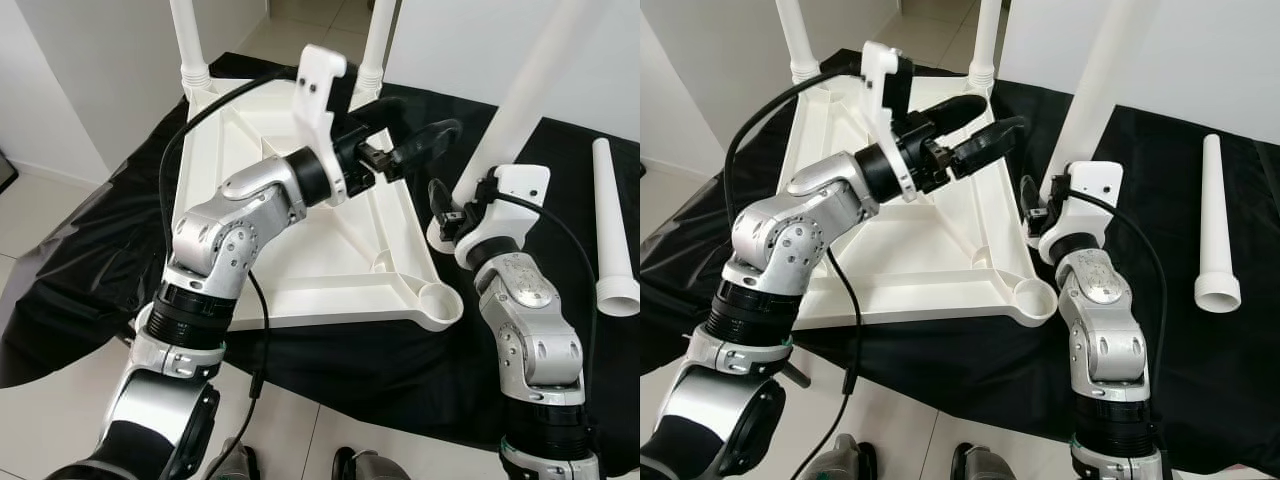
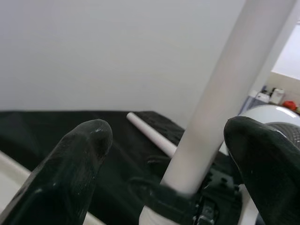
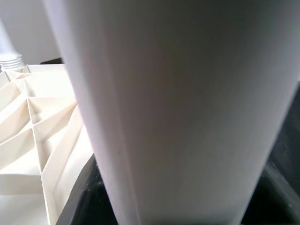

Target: Building children table

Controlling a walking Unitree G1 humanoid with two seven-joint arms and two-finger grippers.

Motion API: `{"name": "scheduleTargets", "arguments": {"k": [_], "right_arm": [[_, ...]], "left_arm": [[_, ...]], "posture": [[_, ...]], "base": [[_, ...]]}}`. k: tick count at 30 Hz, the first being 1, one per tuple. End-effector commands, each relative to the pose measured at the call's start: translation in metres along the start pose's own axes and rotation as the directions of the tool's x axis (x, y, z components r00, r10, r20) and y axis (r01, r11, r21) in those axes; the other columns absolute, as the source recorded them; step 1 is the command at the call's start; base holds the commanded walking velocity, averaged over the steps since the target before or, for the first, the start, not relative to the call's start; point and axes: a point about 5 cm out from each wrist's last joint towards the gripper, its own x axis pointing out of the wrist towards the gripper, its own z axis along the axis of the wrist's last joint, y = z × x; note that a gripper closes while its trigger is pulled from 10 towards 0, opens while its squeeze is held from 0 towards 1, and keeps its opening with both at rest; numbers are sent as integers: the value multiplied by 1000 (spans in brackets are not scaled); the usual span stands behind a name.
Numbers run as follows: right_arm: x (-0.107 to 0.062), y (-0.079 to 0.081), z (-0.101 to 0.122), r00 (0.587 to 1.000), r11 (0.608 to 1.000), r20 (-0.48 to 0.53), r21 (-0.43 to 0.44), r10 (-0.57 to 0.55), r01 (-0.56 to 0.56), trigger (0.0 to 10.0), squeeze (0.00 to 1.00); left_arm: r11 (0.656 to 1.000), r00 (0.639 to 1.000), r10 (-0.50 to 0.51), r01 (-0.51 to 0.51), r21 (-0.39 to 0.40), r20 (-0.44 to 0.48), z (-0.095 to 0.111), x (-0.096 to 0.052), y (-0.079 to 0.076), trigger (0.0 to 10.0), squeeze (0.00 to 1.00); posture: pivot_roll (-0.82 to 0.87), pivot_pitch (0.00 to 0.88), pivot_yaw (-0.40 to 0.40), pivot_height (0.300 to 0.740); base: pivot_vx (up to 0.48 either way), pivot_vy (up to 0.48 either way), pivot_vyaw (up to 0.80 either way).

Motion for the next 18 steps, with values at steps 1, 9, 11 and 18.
{"name": "scheduleTargets", "arguments": {"k": [1, 9, 11, 18], "right_arm": [[-1, -1, 0, 1000, 1000, 14, -1, -10, 10, 10000, 0], [4, -2, 1, 999, 1000, 47, 1, -24, 24, 10000, 0], [4, -2, 0, 999, 1000, 50, -3, -21, 22, 10000, 0], [-3, 1, -8, 998, 1000, 61, 25, -20, 19, 10000, 0]], "left_arm": [[1000, 1000, 1, -1, 11, -6, -1, 1, -4, 10000, 0], [983, 983, 181, -180, 25, -38, -9, -5, 11, 10000, 0], [965, 963, 260, -256, 58, -73, -15, -9, 18, 10000, 0], [902, 896, 429, -418, 106, -115, -35, -29, 35, 10000, 0]], "posture": [[28, 134, -25, 740], [33, 141, -27, 740], [33, 140, -25, 740], [23, 135, -19, 740]], "base": [[0, 0, 0], [0, 0, 0], [0, 0, 0], [0, 0, 0]]}}
